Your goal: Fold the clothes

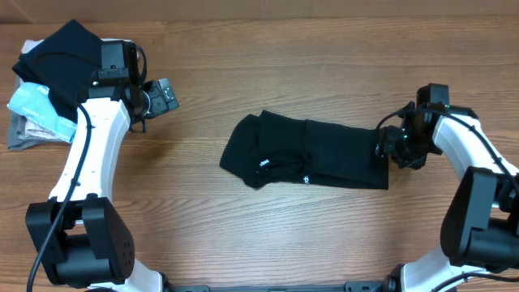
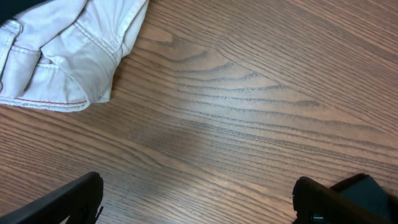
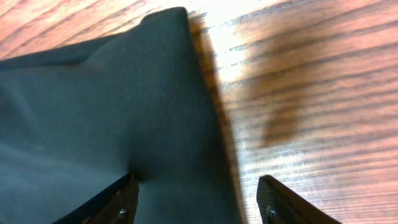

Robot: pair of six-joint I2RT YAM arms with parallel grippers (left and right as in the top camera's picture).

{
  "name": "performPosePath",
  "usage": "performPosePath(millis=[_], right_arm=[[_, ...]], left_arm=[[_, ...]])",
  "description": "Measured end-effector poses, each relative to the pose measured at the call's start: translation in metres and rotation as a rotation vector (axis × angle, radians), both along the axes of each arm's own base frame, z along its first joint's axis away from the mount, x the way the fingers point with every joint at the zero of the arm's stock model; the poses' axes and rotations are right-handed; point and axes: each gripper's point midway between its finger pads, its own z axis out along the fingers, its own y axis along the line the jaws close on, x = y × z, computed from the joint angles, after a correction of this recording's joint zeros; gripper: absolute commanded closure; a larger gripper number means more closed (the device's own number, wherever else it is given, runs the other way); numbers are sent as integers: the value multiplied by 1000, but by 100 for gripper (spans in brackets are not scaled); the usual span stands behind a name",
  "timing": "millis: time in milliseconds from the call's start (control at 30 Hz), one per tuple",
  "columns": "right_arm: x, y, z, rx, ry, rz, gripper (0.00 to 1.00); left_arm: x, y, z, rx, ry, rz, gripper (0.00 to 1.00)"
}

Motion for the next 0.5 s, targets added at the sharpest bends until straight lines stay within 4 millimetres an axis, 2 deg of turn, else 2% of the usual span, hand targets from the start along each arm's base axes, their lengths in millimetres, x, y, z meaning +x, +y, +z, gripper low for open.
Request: performPosePath(millis=[133, 167, 233, 300, 333, 500], right_arm=[[0, 0, -14, -5, -32, 0, 34], [1, 0, -17, -6, -42, 0, 42], [3, 0, -17, -10, -60, 5, 78], [1, 0, -19, -6, -56, 0, 92], [0, 2, -19, 3, -53, 1, 96], [-5, -1, -15, 9, -26, -14, 96]], left_arm=[[0, 0, 0, 0, 1, 0, 0], [0, 0, 0, 0, 1, 0, 0], [0, 0, 0, 0, 1, 0, 0], [0, 0, 0, 0, 1, 0, 0], [0, 0, 0, 0, 0, 0, 0], [0, 0, 0, 0, 1, 0, 0]])
